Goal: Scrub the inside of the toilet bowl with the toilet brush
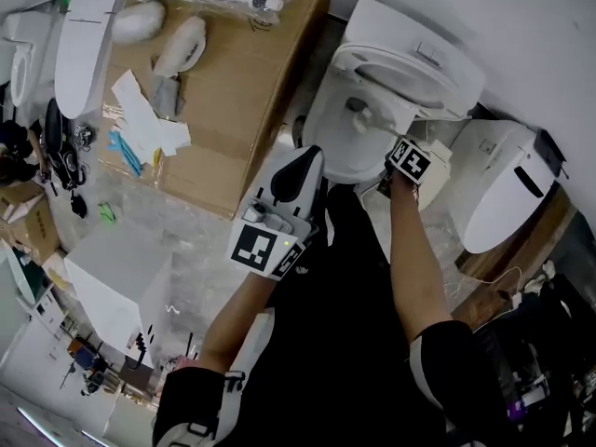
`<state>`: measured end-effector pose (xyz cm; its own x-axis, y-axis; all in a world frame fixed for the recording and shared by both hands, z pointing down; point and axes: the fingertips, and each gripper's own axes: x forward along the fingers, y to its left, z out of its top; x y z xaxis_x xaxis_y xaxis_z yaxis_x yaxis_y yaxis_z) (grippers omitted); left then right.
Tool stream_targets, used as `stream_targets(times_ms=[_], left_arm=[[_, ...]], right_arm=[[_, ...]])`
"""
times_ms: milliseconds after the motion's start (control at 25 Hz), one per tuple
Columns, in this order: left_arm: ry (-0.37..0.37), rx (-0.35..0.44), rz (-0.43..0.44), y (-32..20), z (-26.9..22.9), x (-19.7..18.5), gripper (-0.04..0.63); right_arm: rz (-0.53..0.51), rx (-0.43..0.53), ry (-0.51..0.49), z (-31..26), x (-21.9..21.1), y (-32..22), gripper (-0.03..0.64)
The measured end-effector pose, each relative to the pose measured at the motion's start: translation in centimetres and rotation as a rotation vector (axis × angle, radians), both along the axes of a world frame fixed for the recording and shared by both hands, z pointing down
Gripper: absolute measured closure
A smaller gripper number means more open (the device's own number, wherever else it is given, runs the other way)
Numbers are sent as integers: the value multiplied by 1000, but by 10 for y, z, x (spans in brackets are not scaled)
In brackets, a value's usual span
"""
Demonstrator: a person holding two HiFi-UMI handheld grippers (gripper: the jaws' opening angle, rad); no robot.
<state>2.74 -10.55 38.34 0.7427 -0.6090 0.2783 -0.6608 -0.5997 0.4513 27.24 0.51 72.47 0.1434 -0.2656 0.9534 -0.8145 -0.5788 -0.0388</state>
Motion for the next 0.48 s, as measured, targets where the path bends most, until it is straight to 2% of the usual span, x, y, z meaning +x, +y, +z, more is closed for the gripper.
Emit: stream_targets(times_ms=[120, 240, 360, 480], left_arm=[[-5, -11, 38, -8, 7, 9, 586], [-9, -24, 67, -16, 14, 14, 586], [-2, -38, 83, -25, 19, 13, 588], [0, -47, 99, -34, 25, 11, 586]], right_arm=[[486, 9, -73, 17, 17, 44, 491], [899, 23, -136, 33, 12, 82, 491], [1218, 40, -184, 46, -6, 105, 491], [1449, 51, -234, 61, -28, 108, 491]])
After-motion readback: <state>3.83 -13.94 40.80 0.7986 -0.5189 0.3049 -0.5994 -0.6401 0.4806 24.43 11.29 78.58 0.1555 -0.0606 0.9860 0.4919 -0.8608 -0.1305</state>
